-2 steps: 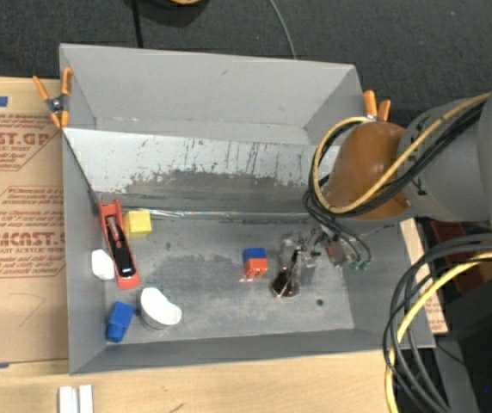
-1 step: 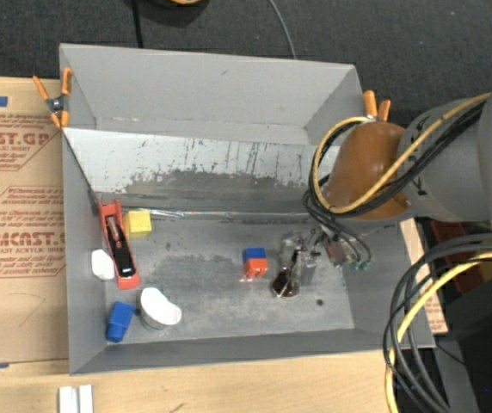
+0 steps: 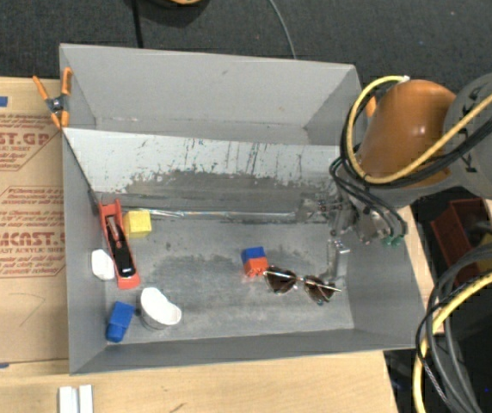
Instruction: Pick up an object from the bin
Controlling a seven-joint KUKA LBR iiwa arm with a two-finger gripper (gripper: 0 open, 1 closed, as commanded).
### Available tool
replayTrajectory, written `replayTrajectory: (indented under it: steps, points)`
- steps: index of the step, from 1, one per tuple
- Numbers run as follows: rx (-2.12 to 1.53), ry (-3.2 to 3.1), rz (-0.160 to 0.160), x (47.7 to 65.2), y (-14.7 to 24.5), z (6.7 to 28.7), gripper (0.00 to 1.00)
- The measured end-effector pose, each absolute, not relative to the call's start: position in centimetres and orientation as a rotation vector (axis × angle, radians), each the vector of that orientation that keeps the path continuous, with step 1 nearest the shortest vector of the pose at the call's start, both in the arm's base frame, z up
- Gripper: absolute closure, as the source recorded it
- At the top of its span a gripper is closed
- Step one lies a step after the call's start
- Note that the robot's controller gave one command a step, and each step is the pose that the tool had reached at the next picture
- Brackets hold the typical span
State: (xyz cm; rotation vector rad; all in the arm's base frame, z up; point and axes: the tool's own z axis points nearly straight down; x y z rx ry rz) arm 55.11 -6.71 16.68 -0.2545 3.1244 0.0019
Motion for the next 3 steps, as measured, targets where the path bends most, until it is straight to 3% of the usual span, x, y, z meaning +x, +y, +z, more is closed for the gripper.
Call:
replayTrajectory:
  steps: [1, 2, 3]
  points:
    - [-0.254, 3.119, 0.000, 55.2, -6.8, 17.3, 0.00]
    - [-0.266, 3.113, -0.001, 55.6, -6.3, 12.6, 0.00]
    - [-0.187, 3.122, 0.002, 54.5, -5.1, 7.7, 0.00]
